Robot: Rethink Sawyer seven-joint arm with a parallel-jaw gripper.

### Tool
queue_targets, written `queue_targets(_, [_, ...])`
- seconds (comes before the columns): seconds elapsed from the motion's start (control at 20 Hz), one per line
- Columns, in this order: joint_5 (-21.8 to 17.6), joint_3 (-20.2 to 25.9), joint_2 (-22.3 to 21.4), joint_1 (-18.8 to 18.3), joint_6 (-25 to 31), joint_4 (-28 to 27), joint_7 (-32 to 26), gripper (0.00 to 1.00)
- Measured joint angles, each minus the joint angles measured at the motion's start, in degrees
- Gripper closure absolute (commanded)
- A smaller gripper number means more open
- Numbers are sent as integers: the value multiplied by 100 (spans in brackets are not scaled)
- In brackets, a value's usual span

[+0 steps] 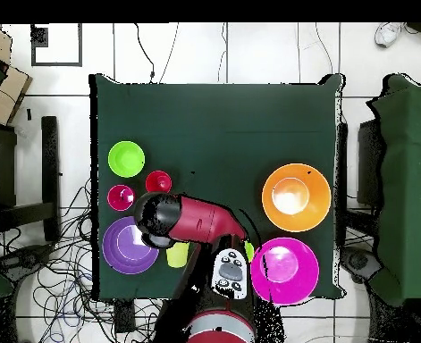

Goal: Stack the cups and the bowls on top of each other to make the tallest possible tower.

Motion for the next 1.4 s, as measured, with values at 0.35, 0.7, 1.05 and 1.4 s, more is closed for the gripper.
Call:
queue_targets(0.35, [0, 0, 0, 0, 0, 0, 0, 0])
queue_targets(0.7, [0, 0, 0, -1, 0, 0, 0, 0])
queue_targets(1.05, [-1, 3, 45, -7, 0, -17, 0, 0])
queue_targets(1.4, [0, 4, 49, -7, 0, -95, 0, 0])
